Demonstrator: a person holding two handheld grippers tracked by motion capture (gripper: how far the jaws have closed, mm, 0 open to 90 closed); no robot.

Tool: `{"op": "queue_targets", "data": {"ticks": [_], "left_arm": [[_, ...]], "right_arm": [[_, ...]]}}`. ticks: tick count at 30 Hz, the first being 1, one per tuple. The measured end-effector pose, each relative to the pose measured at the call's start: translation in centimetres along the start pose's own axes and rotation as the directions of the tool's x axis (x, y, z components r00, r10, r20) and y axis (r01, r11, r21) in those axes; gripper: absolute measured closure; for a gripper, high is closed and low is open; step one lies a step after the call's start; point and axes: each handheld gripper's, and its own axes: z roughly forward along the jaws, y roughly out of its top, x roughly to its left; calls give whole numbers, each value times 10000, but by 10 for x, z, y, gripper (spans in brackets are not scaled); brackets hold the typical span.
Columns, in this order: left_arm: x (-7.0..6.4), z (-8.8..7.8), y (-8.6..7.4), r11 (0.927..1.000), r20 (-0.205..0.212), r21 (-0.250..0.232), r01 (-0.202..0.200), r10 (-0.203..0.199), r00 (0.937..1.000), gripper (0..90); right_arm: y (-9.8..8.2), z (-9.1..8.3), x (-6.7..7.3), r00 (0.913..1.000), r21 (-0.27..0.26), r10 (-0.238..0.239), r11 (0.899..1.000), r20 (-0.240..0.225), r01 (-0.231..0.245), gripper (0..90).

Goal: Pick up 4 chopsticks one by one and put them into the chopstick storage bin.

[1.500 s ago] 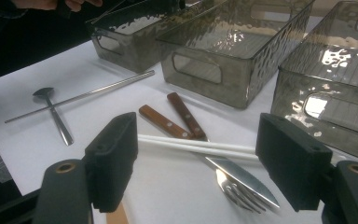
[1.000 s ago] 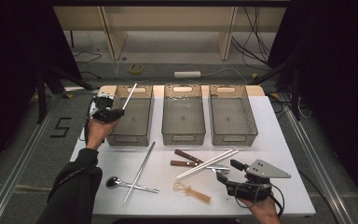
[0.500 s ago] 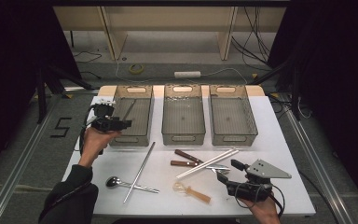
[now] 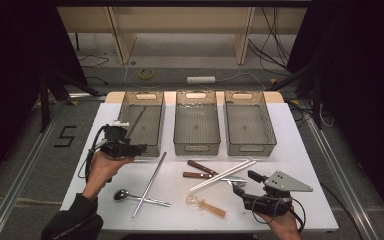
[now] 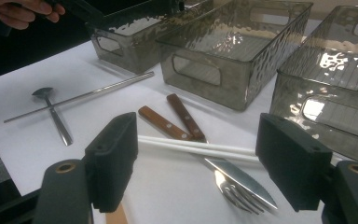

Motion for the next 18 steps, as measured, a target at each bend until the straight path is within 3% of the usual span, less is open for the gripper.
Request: {"op": "queue_targets", "data": {"ticks": [18], "left_arm": [[-31, -3, -35, 9957, 167, 832, -418, 406, 9990, 264]], "right_arm": [[1, 0, 2, 9999, 27, -114, 9999, 22, 114, 307]]}}
